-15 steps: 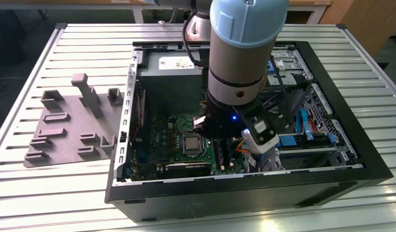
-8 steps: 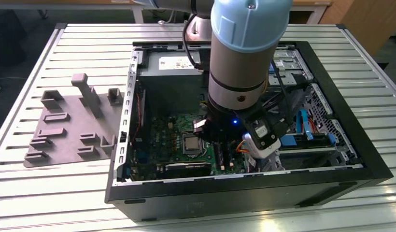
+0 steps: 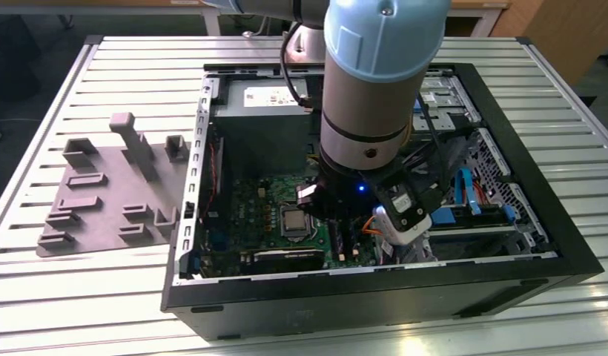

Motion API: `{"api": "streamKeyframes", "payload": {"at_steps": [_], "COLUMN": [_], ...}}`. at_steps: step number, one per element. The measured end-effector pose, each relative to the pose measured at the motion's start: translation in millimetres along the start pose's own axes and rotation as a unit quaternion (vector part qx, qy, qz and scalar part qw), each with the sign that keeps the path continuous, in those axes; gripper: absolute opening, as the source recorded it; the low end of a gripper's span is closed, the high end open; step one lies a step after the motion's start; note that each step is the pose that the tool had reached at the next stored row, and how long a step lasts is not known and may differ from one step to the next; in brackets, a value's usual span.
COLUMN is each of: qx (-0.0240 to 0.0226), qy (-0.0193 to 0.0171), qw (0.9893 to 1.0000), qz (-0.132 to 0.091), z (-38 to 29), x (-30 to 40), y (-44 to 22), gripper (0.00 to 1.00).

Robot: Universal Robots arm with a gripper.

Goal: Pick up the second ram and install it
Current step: 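Press down the second ram until it locks into place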

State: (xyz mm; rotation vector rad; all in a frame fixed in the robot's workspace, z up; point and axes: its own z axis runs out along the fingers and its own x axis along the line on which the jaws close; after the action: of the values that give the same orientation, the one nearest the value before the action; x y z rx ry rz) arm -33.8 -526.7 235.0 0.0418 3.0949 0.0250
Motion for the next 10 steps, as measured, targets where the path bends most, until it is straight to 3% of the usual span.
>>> {"api": "streamKeyframes", "payload": {"at_steps": [10], "qx": [0.0], "qy": [0.0], "qw": [1.0], "qz": [0.0], "z": [4.6], "x": [0.2], "y": [-0.2], "gripper": [0.11]}}
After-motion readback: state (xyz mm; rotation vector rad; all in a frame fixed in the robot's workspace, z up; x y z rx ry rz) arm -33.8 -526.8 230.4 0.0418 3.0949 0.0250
